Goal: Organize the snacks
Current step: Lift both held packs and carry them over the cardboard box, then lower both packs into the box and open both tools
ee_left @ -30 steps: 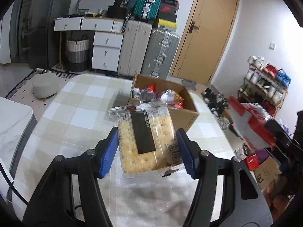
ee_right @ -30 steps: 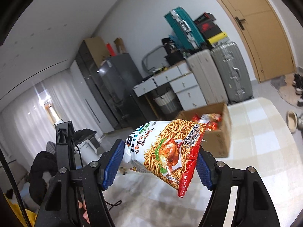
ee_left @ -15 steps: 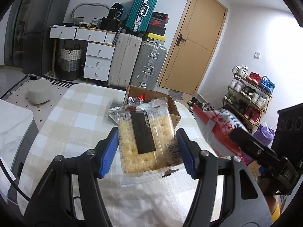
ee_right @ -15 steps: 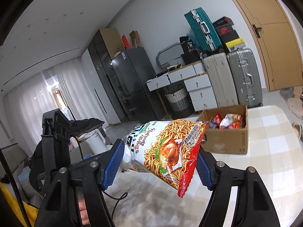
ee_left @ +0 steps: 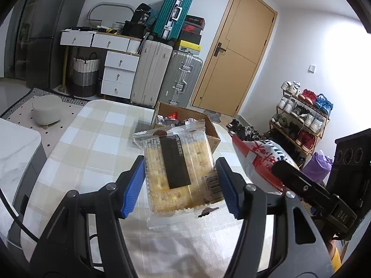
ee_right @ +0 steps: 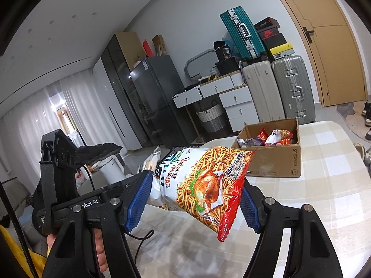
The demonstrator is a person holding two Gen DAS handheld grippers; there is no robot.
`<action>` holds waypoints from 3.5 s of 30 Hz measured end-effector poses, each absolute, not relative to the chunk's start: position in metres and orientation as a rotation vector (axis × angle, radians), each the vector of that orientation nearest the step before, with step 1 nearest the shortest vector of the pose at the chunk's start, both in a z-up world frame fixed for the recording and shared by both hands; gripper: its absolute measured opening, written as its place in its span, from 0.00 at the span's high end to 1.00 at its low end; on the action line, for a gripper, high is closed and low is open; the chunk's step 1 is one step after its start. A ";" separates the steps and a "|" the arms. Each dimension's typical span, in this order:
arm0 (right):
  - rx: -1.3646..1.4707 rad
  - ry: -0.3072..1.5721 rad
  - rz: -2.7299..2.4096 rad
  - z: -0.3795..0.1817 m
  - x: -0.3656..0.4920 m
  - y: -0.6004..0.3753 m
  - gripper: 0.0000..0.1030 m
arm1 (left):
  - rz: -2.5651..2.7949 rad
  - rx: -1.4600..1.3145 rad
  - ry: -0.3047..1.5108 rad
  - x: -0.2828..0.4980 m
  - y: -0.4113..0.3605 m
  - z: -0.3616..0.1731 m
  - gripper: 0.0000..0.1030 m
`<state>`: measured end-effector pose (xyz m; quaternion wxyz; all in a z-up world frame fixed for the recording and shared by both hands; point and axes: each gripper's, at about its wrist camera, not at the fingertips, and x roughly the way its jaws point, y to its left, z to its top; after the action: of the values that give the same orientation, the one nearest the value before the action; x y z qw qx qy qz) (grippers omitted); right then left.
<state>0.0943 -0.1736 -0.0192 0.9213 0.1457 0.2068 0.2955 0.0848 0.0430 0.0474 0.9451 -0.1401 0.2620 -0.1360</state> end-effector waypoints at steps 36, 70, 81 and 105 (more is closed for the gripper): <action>0.220 0.416 0.543 0.036 0.246 -0.215 0.30 | -0.270 -0.159 0.570 0.216 -0.014 0.065 0.43; 0.107 0.625 0.360 -0.050 0.409 -0.201 0.30 | -0.266 -0.114 0.763 0.457 -0.076 -0.019 0.43; 0.162 0.660 0.372 -0.057 0.418 -0.210 0.30 | -0.292 -0.113 0.815 0.485 -0.082 -0.046 0.43; 0.143 0.698 0.353 -0.064 0.431 -0.198 0.28 | -0.179 -0.126 0.810 0.470 -0.044 -0.032 0.23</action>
<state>0.4312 -0.1981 -0.0640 0.9221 0.0697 0.3398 0.1717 0.4703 -0.0440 -0.0323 0.9133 -0.0614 0.3932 -0.0869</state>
